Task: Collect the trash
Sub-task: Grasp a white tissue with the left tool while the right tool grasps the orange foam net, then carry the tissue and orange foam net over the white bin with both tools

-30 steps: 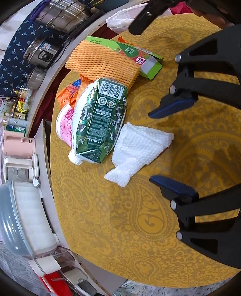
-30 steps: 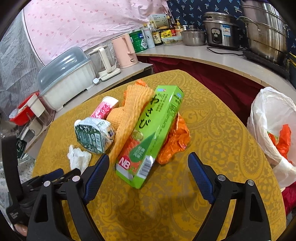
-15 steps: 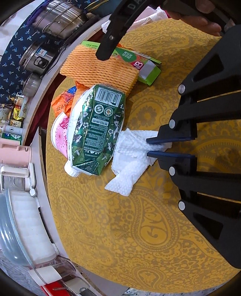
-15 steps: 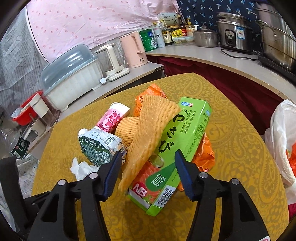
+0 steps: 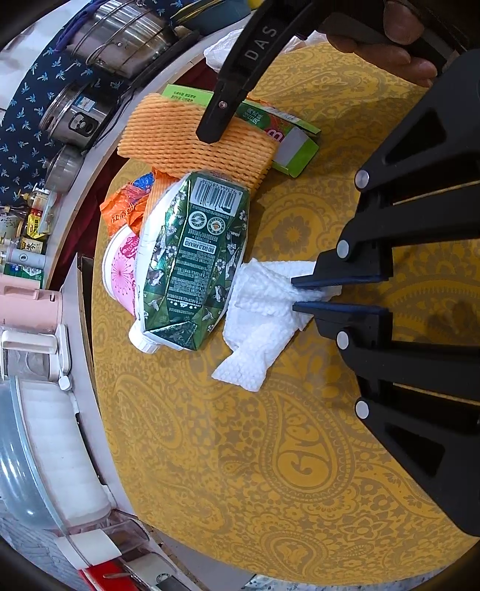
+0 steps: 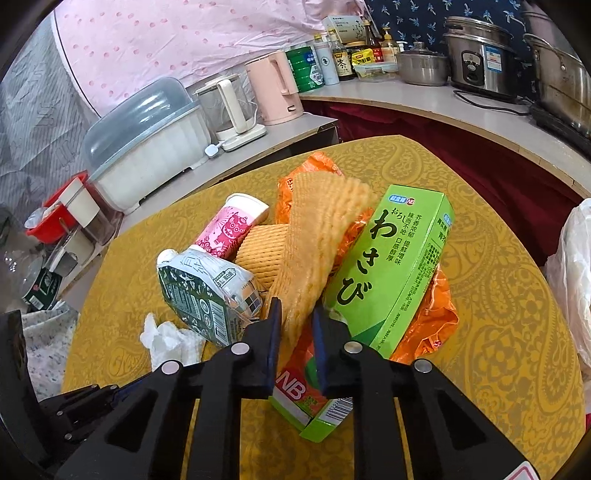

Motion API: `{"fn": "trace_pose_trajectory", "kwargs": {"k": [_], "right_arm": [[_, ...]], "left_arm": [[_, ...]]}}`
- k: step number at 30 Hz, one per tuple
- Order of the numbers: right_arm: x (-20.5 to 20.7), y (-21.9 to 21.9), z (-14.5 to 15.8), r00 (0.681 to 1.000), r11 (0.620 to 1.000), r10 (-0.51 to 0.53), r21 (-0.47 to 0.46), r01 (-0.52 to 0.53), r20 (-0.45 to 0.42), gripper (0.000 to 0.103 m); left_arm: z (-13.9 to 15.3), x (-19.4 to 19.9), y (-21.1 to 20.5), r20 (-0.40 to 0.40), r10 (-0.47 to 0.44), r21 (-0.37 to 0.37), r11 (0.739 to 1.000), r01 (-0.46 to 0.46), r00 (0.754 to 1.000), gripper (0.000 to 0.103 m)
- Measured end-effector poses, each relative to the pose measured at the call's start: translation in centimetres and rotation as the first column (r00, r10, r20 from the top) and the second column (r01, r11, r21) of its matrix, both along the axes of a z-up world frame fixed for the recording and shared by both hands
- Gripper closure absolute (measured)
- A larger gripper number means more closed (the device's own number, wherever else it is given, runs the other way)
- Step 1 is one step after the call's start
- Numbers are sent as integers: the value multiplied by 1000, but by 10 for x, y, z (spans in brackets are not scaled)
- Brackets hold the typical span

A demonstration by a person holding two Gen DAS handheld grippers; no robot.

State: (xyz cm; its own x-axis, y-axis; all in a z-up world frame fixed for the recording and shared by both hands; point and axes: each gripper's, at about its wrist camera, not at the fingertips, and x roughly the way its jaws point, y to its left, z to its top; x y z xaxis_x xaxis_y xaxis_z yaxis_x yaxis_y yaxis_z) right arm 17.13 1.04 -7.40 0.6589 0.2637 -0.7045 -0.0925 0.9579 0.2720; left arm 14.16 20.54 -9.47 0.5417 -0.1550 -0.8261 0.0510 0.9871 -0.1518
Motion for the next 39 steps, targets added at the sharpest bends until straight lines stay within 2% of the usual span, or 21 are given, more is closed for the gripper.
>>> {"fn": "trace_pose_trajectory", "kwargs": {"k": [9, 20, 28, 39], "right_arm": [[-24, -27, 33, 996, 999, -41, 30, 39, 76, 94], [-68, -84, 70, 977, 989, -141, 67, 132, 157, 94], [-102, -138, 83, 954, 971, -236, 87, 223, 187, 94], [-141, -224, 79, 906, 923, -383, 116, 367, 180, 94]], "left_arm": [[35, -20, -13, 71, -17, 7, 1000, 17, 997, 98], [91, -60, -67, 184, -107, 7, 994, 107, 977, 99], [114, -77, -131, 232, -225, 21, 974, 226, 946, 99], [122, -91, -217, 247, -363, 40, 930, 365, 898, 99]]}}
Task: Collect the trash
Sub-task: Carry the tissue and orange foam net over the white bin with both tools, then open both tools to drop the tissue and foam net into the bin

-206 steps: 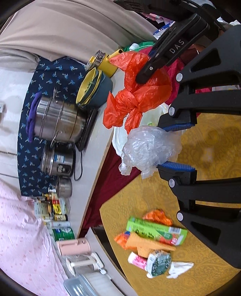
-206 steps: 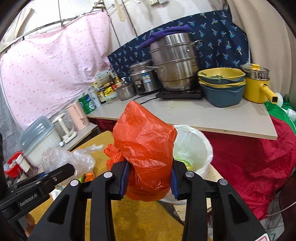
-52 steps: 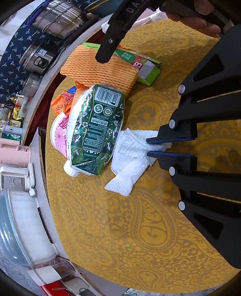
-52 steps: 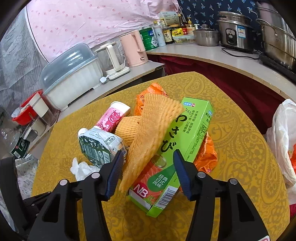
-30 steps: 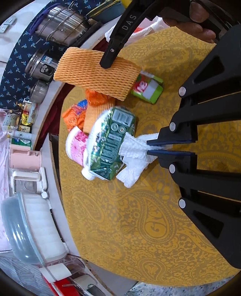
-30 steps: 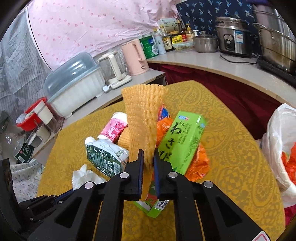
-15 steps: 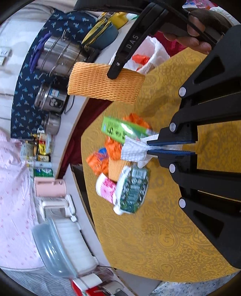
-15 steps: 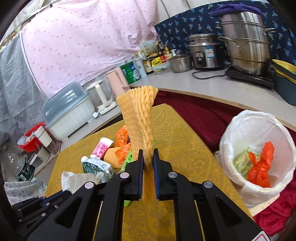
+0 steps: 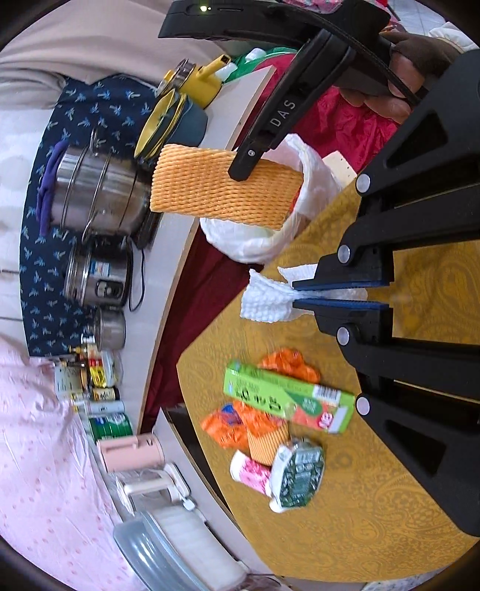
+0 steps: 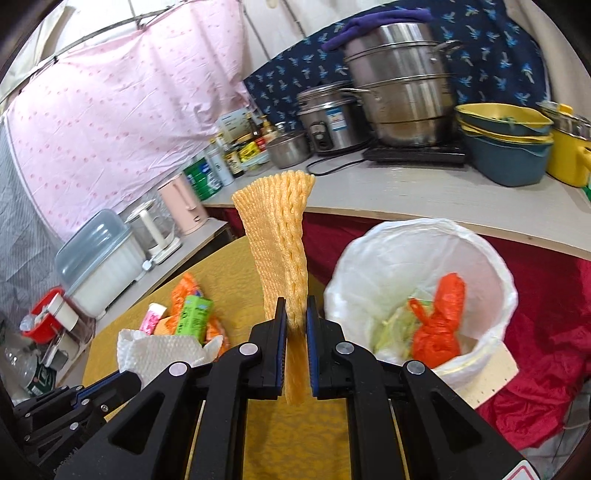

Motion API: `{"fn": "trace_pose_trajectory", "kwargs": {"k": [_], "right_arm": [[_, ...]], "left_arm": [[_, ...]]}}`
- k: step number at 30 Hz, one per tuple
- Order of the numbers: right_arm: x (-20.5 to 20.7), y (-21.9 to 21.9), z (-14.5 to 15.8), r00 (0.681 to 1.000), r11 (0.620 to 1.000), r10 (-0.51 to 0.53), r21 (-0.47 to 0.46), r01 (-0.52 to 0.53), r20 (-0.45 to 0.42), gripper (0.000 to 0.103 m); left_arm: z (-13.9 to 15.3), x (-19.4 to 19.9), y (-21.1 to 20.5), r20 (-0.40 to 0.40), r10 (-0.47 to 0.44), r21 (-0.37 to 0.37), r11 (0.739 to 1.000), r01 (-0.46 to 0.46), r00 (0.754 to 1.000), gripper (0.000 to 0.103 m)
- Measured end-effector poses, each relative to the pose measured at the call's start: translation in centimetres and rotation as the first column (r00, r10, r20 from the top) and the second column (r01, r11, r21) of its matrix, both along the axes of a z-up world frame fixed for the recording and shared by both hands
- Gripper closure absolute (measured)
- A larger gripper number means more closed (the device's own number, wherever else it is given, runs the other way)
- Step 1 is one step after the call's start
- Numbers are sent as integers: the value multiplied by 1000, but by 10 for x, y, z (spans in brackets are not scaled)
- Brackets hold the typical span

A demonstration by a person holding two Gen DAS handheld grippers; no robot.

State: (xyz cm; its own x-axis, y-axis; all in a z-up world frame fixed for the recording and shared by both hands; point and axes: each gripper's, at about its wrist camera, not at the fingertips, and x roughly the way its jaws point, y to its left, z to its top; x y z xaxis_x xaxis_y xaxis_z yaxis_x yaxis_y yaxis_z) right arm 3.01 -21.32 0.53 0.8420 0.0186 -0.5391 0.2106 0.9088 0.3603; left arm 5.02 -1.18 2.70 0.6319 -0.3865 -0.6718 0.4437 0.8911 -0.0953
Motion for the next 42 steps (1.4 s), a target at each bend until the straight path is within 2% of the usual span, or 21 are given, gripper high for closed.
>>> {"fn": "trace_pose_trajectory", "kwargs": {"k": [7, 18, 27, 37, 40, 41, 42], "right_arm": [[-22, -52, -12, 995, 995, -94, 19, 94, -11, 94], [-36, -112, -33, 983, 983, -179, 36, 180, -33, 94], [-28, -141, -53, 975, 975, -214, 55, 217, -61, 94], [-5, -149, -65, 976, 976, -205, 53, 209, -81, 93], [1, -149, -67, 973, 974, -216, 46, 220, -82, 88], [2, -149, -68, 972, 974, -219, 47, 224, -84, 81], [2, -150, -68, 971, 972, -226, 48, 230, -83, 72]], "left_arm": [[-1, -1, -43, 2, -58, 9, 998, 58, 998, 99], [5, 9, -114, 18, -153, -3, 988, 153, 988, 99], [-6, 26, -163, -2, -208, 10, 978, 208, 978, 99], [-26, 50, -185, -40, -224, 23, 974, 225, 974, 98], [-30, 55, -188, -42, -215, 30, 976, 216, 976, 97], [-31, 56, -187, -41, -207, 38, 977, 209, 977, 91], [-32, 58, -186, -44, -201, 38, 979, 202, 979, 80]]}}
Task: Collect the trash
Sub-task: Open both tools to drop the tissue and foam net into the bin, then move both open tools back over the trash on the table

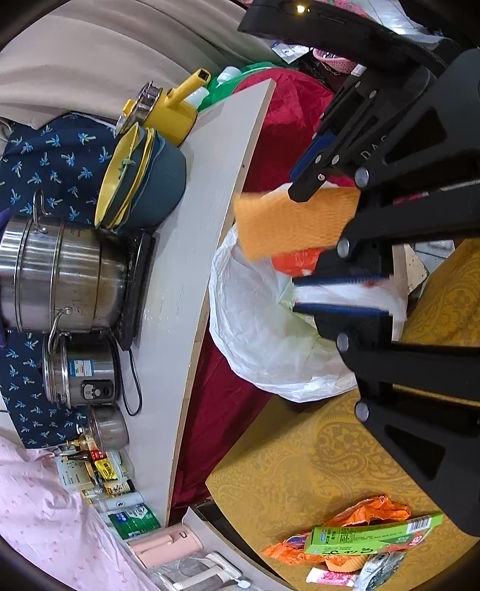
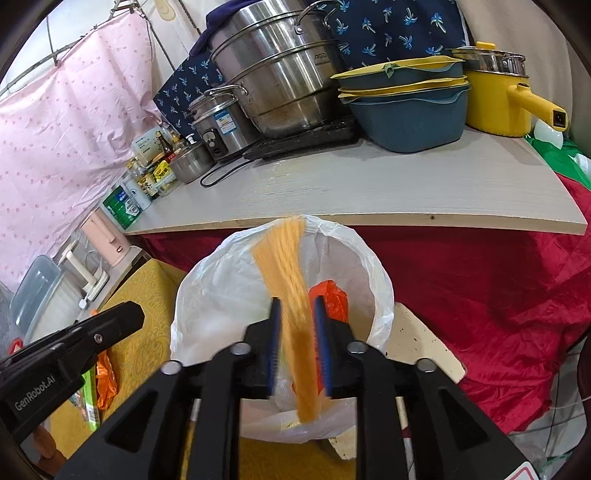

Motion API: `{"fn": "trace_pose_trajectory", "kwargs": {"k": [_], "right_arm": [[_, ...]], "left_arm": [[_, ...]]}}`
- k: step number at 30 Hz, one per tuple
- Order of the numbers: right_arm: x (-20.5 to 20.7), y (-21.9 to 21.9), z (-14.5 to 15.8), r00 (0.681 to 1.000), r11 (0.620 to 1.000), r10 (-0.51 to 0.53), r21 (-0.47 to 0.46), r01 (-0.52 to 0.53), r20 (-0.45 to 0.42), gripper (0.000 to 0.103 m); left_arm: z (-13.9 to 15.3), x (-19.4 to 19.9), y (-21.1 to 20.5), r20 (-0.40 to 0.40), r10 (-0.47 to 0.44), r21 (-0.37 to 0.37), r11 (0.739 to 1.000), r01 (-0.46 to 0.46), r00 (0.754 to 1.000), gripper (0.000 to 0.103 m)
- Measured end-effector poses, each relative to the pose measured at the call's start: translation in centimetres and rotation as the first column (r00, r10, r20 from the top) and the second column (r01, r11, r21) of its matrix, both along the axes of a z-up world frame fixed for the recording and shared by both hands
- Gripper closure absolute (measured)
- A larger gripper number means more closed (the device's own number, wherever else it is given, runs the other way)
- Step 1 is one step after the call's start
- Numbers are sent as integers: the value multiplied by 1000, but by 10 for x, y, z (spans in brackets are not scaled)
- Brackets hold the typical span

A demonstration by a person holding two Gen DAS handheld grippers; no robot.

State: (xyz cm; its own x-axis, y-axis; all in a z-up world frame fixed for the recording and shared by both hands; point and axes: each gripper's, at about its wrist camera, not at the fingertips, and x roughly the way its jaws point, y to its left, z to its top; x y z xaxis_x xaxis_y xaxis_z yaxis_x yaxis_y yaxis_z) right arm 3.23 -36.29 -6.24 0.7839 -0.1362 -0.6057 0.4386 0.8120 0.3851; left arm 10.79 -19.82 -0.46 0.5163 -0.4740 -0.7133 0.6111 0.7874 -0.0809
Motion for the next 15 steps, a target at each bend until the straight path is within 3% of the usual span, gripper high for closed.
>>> {"fn": "trace_pose_trajectory", "kwargs": {"k": [2, 15], "right_arm": [[-1, 0, 1, 1000, 1000, -16, -2, 16, 12, 63], [-5, 14, 21, 999, 1000, -6, -30, 7, 32, 63]], "left_arm": [[1, 2, 2, 3, 18, -6, 1000, -18, 1000, 69], [14, 3, 26, 21, 48, -34, 998, -47, 999, 67]]}}
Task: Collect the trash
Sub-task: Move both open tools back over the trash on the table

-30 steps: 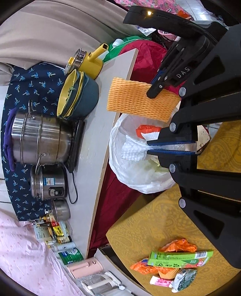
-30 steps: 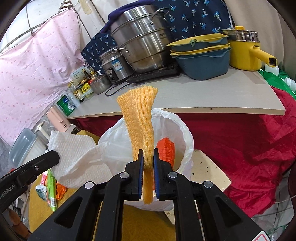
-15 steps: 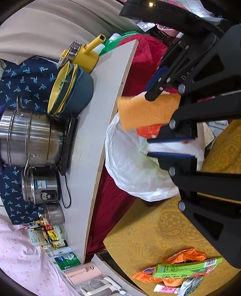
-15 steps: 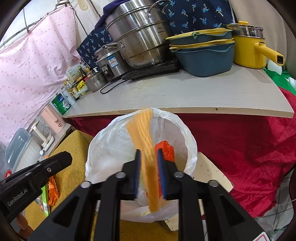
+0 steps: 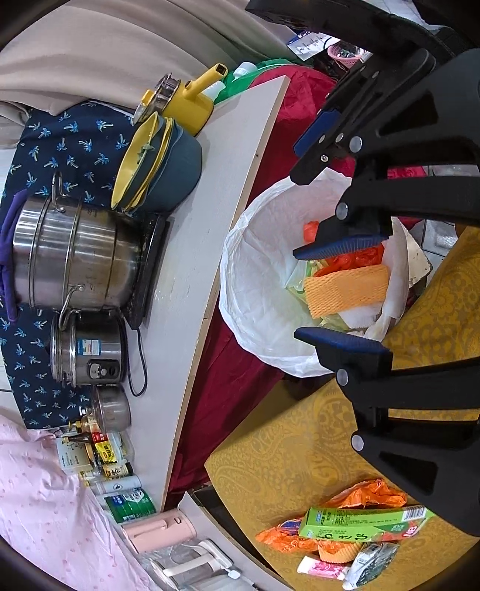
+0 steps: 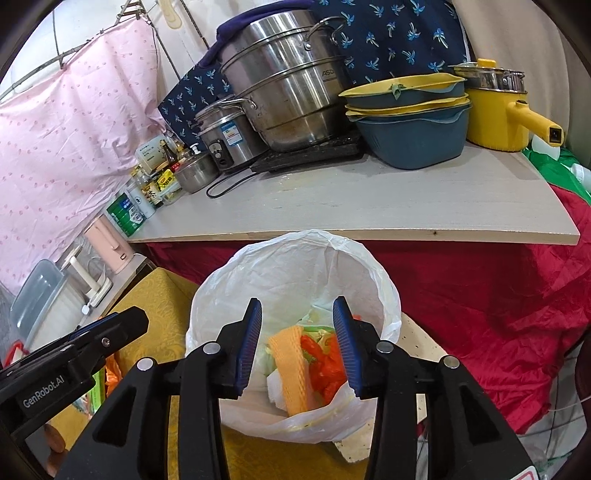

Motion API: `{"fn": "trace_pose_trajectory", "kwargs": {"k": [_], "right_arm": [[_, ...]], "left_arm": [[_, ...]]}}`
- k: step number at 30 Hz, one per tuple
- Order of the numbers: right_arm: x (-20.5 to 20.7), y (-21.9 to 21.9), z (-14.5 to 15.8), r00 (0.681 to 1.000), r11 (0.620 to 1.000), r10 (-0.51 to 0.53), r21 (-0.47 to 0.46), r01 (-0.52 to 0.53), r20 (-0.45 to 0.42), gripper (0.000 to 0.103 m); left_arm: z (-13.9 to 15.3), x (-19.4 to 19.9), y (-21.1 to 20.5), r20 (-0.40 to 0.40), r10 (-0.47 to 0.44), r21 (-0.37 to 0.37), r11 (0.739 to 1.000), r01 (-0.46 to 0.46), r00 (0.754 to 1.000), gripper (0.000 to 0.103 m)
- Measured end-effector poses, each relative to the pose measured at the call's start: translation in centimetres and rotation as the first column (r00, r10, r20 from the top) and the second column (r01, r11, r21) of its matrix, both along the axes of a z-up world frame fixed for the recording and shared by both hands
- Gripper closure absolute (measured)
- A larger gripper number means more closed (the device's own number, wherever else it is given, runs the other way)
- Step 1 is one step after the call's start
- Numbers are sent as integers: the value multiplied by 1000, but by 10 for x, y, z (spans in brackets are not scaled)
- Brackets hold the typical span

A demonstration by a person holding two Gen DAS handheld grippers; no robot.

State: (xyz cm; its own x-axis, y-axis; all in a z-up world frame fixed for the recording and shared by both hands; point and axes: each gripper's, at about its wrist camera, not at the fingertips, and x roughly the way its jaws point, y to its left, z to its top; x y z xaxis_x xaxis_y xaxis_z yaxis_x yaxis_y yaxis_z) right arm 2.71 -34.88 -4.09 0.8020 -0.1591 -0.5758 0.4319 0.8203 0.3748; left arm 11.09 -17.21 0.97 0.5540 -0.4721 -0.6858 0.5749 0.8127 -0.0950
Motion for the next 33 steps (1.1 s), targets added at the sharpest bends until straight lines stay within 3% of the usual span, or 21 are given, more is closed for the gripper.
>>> {"fn": "trace_pose_trajectory", "kwargs": {"k": [20, 28, 33], "right_arm": [[11, 78, 41, 993, 991, 118, -68, -116, 28, 54], [25, 130, 46, 980, 976, 200, -89, -197, 19, 49], [35, 164, 43, 965, 961, 262, -89, -261, 2, 49]], "left_arm": [[24, 2, 97, 21, 158, -56, 986, -157, 987, 59], [22, 8, 158, -1, 266, -76, 961, -265, 964, 50], [15, 12, 204, -30, 351, -81, 932, -353, 936, 43]]}}
